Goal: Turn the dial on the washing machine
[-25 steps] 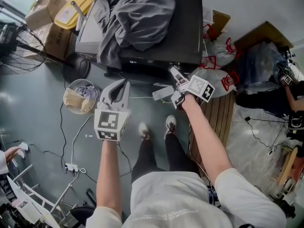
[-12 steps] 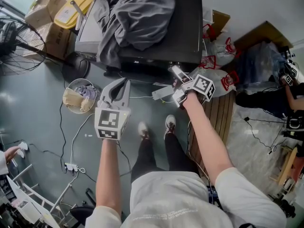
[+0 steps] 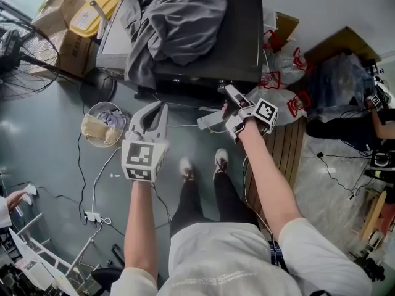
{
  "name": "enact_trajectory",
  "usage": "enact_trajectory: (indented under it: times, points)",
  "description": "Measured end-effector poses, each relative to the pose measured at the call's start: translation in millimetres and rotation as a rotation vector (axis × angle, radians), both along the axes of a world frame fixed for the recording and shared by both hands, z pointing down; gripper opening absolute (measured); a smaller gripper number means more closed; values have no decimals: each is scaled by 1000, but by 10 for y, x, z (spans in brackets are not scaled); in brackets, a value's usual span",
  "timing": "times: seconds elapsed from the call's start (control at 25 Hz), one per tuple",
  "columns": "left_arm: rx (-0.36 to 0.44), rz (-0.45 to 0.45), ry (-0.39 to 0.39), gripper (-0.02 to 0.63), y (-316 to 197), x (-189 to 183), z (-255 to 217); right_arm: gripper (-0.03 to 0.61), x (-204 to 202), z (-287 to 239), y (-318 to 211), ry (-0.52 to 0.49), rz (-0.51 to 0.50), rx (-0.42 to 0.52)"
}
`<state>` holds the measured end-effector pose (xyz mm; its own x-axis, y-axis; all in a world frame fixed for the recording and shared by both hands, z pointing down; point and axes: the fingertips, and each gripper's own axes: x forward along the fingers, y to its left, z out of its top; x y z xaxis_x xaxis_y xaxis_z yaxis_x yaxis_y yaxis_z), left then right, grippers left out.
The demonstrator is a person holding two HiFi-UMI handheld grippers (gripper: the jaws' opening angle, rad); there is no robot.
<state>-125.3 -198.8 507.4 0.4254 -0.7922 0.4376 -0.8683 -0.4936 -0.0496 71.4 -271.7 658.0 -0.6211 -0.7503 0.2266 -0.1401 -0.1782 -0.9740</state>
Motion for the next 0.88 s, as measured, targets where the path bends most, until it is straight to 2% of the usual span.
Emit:
enact_trajectory:
  times: [0.36, 0.44, 0.56, 0.72, 0.88]
  points:
    - [-16, -1, 8, 12, 21, 47, 53, 281, -12, 9, 3, -200, 46, -28]
    - [-17, 0, 6, 12, 15, 55, 56, 281, -3, 12, -5, -199, 52, -24]
    - [-15, -2, 5, 12, 12, 52, 38, 282, -4, 2, -8, -84, 24, 9]
    - [-13, -6, 8, 12, 22, 52, 24, 303, -107, -55, 55, 113, -87, 43]
    - [-13, -5, 5, 12, 18, 52, 30, 308, -105, -77, 87, 442, -144, 67]
